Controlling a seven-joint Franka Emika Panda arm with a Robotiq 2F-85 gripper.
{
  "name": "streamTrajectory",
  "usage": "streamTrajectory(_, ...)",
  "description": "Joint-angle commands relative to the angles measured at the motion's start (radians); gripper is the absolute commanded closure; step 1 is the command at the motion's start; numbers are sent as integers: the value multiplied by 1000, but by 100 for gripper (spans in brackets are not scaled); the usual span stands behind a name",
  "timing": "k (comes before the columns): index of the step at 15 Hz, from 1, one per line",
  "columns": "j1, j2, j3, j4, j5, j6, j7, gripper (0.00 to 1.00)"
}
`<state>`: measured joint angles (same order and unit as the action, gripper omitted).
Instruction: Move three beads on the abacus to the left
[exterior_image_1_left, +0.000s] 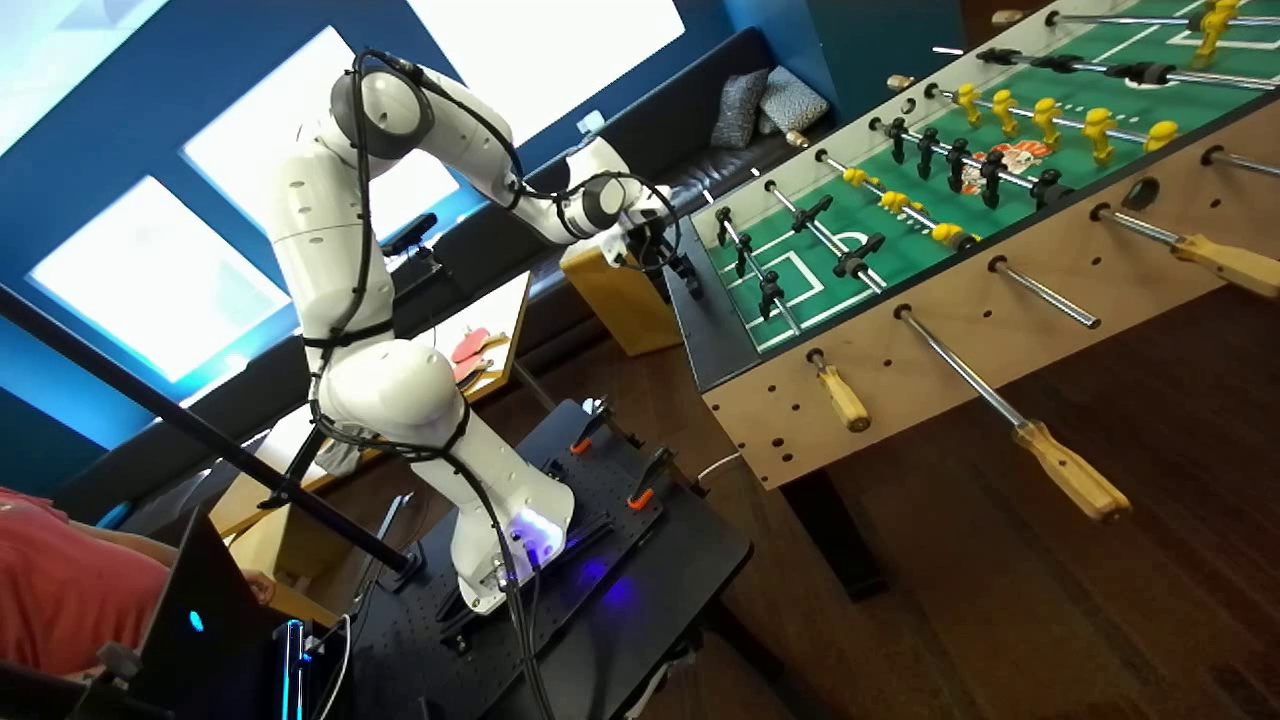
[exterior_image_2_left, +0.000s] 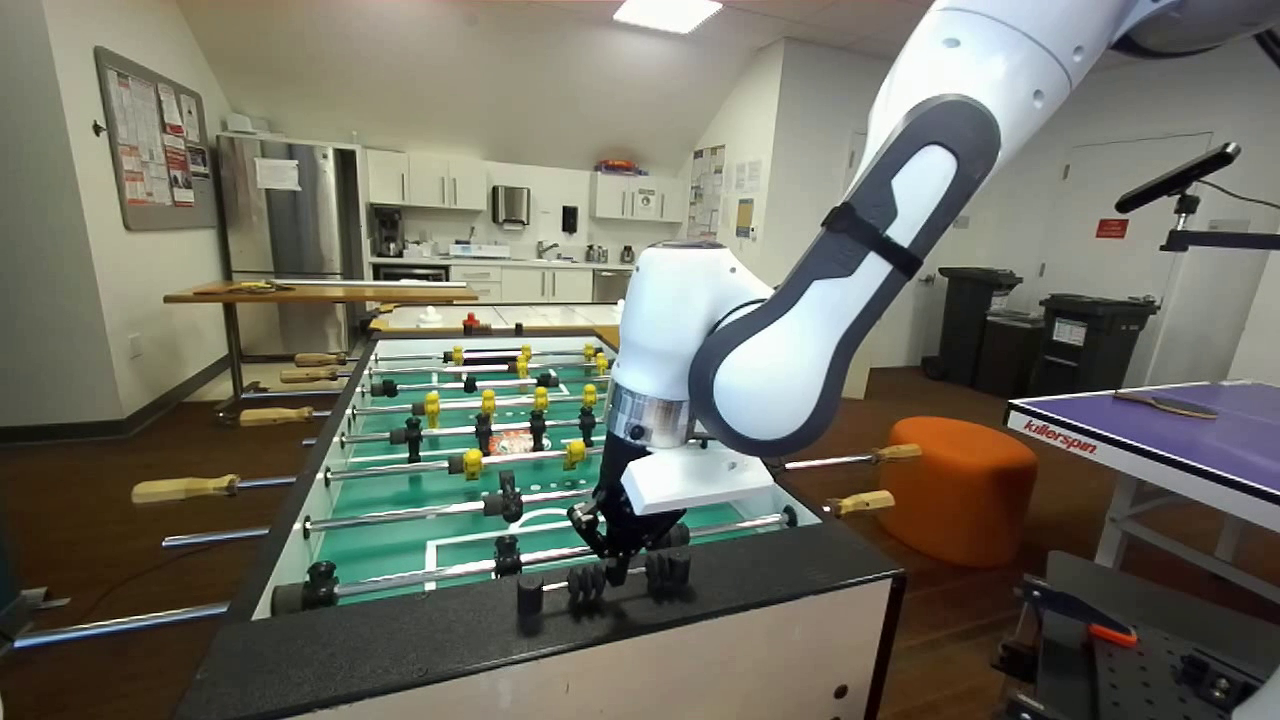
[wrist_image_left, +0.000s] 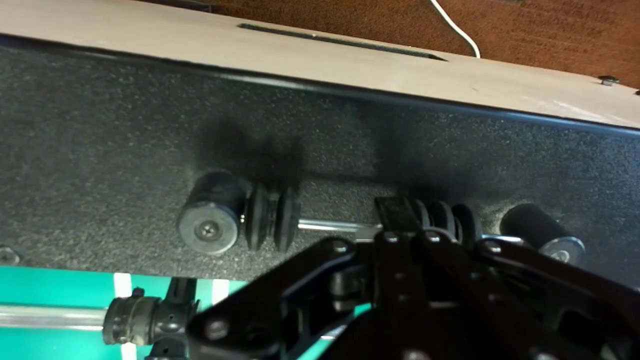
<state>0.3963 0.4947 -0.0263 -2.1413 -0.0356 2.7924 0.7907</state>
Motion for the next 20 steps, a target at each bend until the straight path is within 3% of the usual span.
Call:
streamTrajectory(1, 10, 24, 4, 24, 2, 33, -12, 100)
streamTrajectory(10, 50, 43, -14, 69, -14, 31, -7, 100)
streamTrajectory(12, 57, 7, -22, 53, -10, -32, 10, 100)
streamTrajectory(15, 26, -75, 22, 22, 15, -124, -27, 100)
streamTrajectory(20, 21, -200, 44, 8, -30, -315, 13, 100)
